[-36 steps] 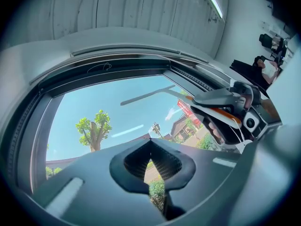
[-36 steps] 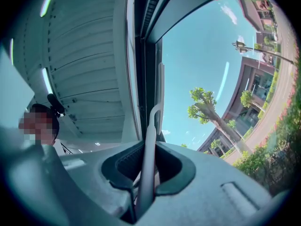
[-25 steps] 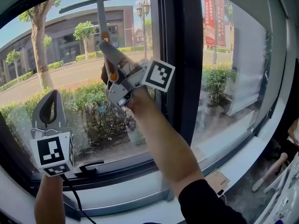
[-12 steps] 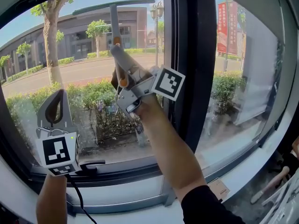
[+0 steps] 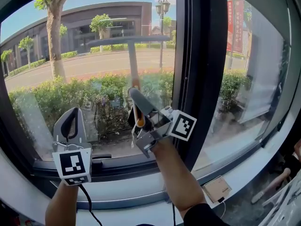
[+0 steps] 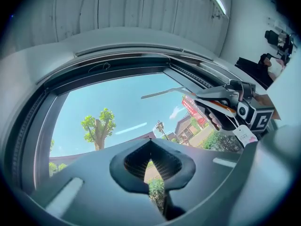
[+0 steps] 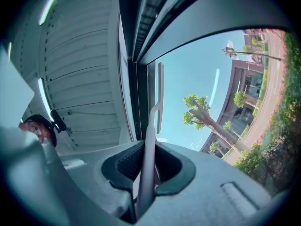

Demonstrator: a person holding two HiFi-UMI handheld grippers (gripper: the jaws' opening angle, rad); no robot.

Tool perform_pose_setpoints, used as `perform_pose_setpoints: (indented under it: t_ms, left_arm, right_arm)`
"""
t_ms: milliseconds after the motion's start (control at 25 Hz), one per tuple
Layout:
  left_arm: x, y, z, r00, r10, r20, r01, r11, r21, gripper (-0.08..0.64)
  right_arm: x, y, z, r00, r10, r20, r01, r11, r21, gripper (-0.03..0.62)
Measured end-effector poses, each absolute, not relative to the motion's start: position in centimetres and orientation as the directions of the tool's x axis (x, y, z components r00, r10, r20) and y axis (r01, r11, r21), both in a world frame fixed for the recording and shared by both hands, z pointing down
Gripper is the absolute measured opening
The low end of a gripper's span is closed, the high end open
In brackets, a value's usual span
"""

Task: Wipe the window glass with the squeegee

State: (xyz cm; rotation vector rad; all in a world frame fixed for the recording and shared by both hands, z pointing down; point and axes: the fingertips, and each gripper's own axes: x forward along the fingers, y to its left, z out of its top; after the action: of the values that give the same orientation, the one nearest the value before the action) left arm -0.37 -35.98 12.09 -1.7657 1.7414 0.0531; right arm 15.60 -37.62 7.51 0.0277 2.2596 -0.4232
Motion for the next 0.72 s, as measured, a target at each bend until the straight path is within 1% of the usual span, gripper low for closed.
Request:
perform_pose_setpoints:
  t_ms: [200, 320, 480, 600, 720]
  left_arm:
    - [-1.7, -35.9, 15.0, 0.117, -0.909, -0.400, -0.931, 0.039, -0.362, 0.018]
    - [-3.0, -35.3, 15.2, 0.111, -0.905, -0.410, -0.946, 0.031, -0.324, 0.017]
    - [-3.4, -33.2, 15.0, 0.102, -0.896, -0.432, -0.955, 0.034, -0.296, 0.016]
    - [-3.9, -32.0, 15.5, 0.087, -0.900, -0.428, -0.960, 0.039, -0.276, 0.015]
    - [-6.6, -32.1, 16.4, 0.065, -0.905, -0.421, -0.959, 0.060, -0.276, 0.015]
  right_arm:
    - [17.0, -37.5, 13.0, -0.646, -0.174, -0.743, 0.131, 0.934, -0.333, 0.046]
    - [17.1, -37.8, 14.0, -0.646, -0.191, -0.739, 0.115, 0.933, -0.341, 0.046]
    - [17.4, -36.4, 13.3, -0.651, -0.199, -0.733, 0.089, 0.938, -0.334, 0.046]
    - [16.9, -34.8, 13.1, -0.668, -0.186, -0.721, 0.059, 0.952, -0.301, 0.046]
    - [12.9, -35.0, 13.3, -0.685, -0.140, -0.715, 0.084, 0.959, -0.269, 0.046]
